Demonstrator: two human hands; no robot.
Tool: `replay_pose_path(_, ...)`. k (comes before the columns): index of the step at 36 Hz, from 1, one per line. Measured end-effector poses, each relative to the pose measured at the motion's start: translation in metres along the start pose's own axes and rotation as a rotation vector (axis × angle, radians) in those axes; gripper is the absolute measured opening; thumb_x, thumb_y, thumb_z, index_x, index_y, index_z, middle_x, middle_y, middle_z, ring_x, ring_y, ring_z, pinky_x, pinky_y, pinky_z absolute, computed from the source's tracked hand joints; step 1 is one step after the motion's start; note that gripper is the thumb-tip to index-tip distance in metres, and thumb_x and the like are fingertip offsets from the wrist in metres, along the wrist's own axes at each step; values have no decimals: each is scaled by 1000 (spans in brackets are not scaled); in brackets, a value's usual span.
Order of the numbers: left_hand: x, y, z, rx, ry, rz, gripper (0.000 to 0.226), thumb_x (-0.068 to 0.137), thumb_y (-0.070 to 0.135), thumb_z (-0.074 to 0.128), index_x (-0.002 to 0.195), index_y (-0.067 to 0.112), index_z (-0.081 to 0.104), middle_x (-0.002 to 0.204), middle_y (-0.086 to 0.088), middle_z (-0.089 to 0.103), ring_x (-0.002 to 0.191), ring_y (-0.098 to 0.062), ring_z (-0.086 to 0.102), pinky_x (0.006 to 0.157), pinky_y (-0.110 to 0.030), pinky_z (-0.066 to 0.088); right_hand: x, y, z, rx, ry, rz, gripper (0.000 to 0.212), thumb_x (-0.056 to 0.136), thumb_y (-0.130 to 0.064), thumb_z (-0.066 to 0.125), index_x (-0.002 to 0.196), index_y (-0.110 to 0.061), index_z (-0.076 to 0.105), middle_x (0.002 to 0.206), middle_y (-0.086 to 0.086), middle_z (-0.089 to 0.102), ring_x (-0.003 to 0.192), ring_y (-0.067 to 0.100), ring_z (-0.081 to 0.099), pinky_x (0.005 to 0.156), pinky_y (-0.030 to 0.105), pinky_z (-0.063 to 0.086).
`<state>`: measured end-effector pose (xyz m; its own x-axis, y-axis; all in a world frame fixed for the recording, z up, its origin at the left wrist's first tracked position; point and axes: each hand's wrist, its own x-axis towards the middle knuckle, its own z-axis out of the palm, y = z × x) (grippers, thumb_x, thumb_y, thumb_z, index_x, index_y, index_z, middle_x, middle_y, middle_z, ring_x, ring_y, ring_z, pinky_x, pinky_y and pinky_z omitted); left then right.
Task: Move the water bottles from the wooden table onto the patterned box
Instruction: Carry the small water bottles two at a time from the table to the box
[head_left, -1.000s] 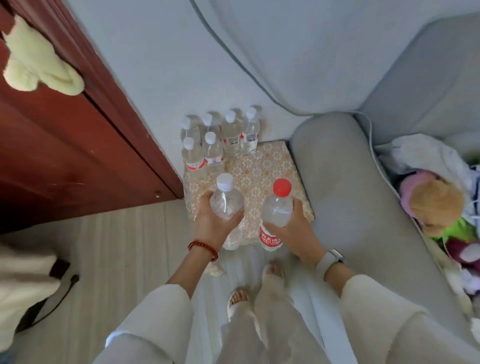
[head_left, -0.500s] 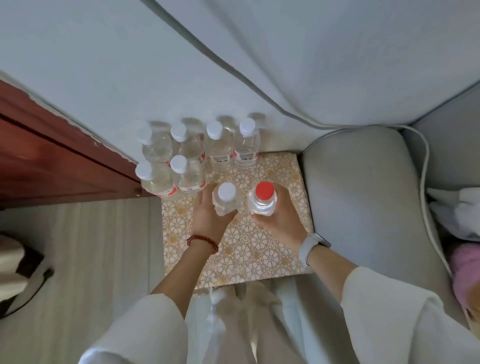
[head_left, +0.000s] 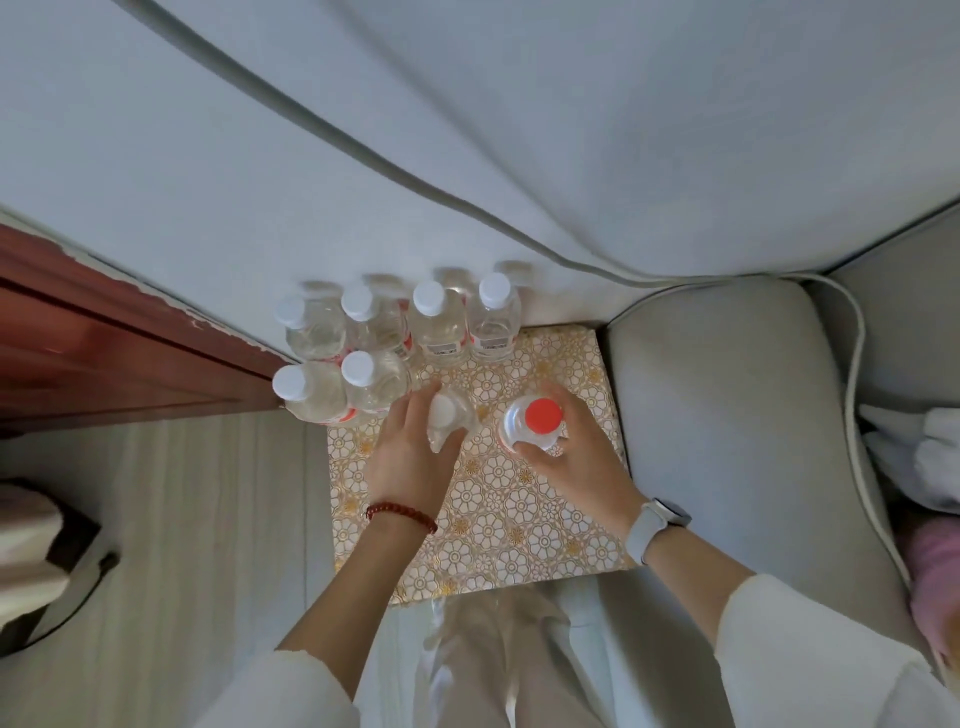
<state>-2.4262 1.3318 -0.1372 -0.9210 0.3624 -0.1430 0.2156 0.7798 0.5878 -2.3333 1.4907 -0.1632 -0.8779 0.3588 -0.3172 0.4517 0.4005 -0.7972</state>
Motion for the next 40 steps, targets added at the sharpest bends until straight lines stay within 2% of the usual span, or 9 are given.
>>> replay_pose_path(3, 6, 3, -8, 134, 19, 74, 48, 78, 27, 69, 122, 17, 54, 117, -3, 60, 111, -24, 53, 72, -33, 45, -2, -13, -8, -60, 77, -41, 51, 81, -29, 67, 125, -22, 44, 127, -1, 49, 106, 14, 56, 86, 34, 55)
replay_pose_path(7, 17, 4, -10, 401, 59, 243, 47, 53, 25, 86, 93, 14, 66, 84, -2, 70, 80, -25, 65, 68, -37, 49, -1, -25, -10, -135, 116, -26, 38, 82, -27, 66, 115, -18, 51, 119, 0, 54, 96, 16, 58, 80, 30, 54)
replay_pose_path(11, 27, 3, -12, 512, 120, 390, 51, 45, 26, 89, 90, 14, 67, 76, 1, 71, 75, -23, 66, 68, -34, 47, 2, -33, -8, -125, 138, -18, 36, 82, -23, 66, 114, -16, 53, 118, 2, 54, 94, 15, 56, 77, 21, 47)
replay_pose_path(17, 47, 1, -13, 545, 166, 426, 51, 47, 22, 88, 92, 15, 66, 81, 2, 70, 78, -22, 65, 78, -35, 25, 22, -42, -5, -103, 126, -55, 38, 81, -17, 67, 116, -16, 53, 119, 2, 54, 98, 17, 57, 79, 14, 42)
replay_pose_path(25, 64, -2, -12, 490, 195, 456, 49, 50, 25, 87, 94, 18, 66, 86, 4, 72, 81, -19, 67, 84, -36, 25, 49, -53, -4, -111, 91, -80, 41, 83, -11, 64, 121, -17, 51, 122, 2, 57, 107, 19, 57, 91, 28, 46)
replay_pose_path(28, 66, -6, -12, 468, 195, 446, 49, 51, 25, 87, 95, 19, 66, 87, 5, 72, 81, -19, 67, 86, -37, 30, 54, -55, -5, -132, 71, -115, 42, 82, -8, 64, 121, -17, 51, 123, 3, 52, 104, 19, 56, 88, 23, 44)
replay_pose_path(31, 67, -8, -12, 462, 167, 438, 49, 52, 25, 86, 96, 20, 66, 88, 5, 72, 81, -19, 67, 86, -40, 44, 58, -56, -8, -130, 77, -133, 44, 81, -6, 65, 122, -16, 52, 121, 5, 49, 102, 18, 55, 88, 20, 40)
replay_pose_path(36, 64, -8, -11, 442, 133, 413, 51, 54, 23, 86, 100, 20, 64, 92, 5, 72, 82, -19, 67, 91, -47, 43, 59, -57, -10, -140, 68, -158, 46, 80, -4, 65, 122, -16, 50, 118, 6, 46, 98, 14, 50, 82, 11, 37)
replay_pose_path(40, 62, -9, -12, 484, 128, 424, 53, 57, 26, 83, 106, 20, 63, 95, 5, 71, 83, -18, 67, 95, -46, 41, 58, -58, -10, -179, 45, -157, 49, 82, -6, 63, 127, -15, 45, 124, 10, 45, 104, 22, 55, 85, 24, 45)
